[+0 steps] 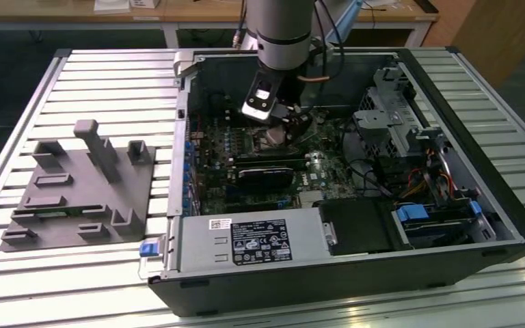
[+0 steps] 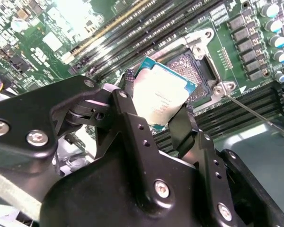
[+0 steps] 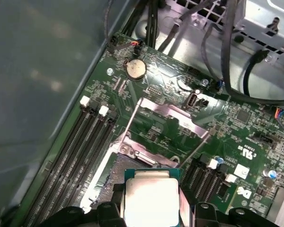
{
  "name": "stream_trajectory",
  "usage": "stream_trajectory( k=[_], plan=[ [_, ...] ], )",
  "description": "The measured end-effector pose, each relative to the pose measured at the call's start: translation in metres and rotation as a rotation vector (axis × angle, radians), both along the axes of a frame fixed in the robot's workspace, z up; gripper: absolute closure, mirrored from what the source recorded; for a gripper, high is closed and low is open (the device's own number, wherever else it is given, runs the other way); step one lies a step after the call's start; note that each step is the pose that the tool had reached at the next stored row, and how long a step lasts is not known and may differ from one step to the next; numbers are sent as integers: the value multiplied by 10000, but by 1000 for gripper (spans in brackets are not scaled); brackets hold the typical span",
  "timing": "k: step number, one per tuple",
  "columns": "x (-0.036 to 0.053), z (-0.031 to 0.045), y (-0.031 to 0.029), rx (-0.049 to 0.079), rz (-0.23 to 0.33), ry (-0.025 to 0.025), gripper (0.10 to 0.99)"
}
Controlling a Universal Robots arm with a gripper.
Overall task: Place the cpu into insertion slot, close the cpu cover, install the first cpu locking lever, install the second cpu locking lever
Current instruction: 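Place the cpu into insertion slot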
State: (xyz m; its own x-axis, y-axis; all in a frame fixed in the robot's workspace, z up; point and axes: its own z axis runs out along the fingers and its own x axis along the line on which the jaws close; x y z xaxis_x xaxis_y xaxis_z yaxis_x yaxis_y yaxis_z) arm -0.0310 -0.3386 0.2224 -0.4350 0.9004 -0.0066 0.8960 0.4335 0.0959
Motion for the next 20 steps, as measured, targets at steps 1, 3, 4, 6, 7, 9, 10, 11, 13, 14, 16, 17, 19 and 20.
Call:
stream_trajectory(
  k=[1,3,4,6,7,9,10,11,13,14,16,17,19,20],
  plan=[
    [-2,-1,20,0,-12,0,549],
    [-7,-3,61,1,-34,0,549],
    [-9,-5,80,2,-46,-1,549],
    [-13,-7,115,1,-74,-1,549],
    [-15,-8,127,1,-103,0,549],
    [-17,-16,129,3,-343,-1,549],
    [-17,-20,129,2,-512,-1,549],
    [-17,-24,129,0,-689,0,549],
    [-18,-35,129,1,-1046,-1,549],
    [-18,-40,129,1,-1220,-1,549],
    [-19,-50,129,2,-1548,-1,549],
    [-19,-55,129,2,-1704,-1,549],
    [-20,-65,129,1,-2024,-1,549],
    [-20,-69,129,1,-2194,-1,549]
  ],
)
